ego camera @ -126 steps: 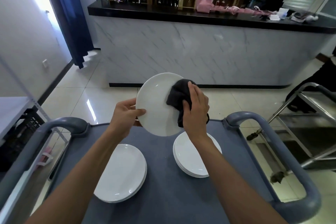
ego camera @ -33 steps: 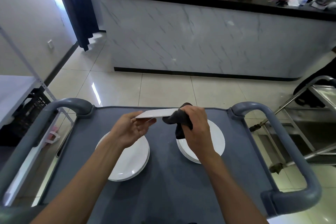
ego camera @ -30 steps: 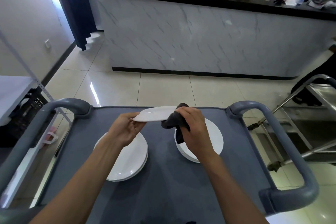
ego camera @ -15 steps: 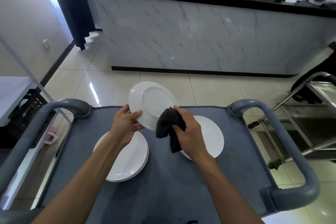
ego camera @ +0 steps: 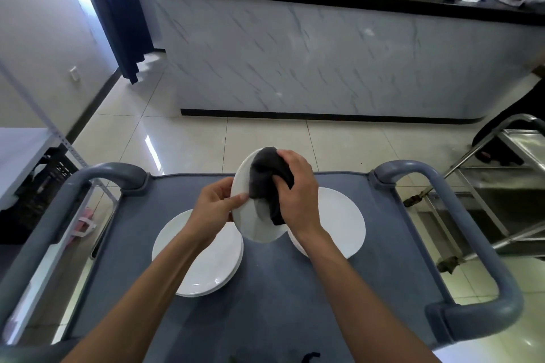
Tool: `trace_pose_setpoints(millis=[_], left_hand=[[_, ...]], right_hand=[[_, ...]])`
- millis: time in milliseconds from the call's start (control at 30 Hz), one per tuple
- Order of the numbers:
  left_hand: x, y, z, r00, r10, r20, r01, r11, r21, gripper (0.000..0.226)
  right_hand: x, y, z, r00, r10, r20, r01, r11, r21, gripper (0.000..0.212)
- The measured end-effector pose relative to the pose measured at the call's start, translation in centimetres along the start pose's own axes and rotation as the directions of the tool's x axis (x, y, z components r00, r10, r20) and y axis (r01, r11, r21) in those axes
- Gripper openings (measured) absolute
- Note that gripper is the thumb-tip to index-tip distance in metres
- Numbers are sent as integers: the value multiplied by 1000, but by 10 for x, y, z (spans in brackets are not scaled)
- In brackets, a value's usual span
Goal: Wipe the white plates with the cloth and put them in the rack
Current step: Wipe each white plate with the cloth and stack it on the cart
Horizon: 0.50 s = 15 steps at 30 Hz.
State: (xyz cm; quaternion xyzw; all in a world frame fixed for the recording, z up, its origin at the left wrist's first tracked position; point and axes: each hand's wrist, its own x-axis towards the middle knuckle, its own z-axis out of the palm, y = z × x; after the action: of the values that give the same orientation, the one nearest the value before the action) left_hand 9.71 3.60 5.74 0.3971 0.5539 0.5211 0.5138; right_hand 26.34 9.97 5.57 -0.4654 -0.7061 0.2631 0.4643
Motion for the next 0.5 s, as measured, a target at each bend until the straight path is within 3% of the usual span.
trace_pose_setpoints(millis=[500], left_hand=[[13, 15, -30, 977, 182, 115, -211, 919, 333, 11]], right_hand=[[25, -15, -2, 1000, 7, 5, -7, 991, 137, 48]])
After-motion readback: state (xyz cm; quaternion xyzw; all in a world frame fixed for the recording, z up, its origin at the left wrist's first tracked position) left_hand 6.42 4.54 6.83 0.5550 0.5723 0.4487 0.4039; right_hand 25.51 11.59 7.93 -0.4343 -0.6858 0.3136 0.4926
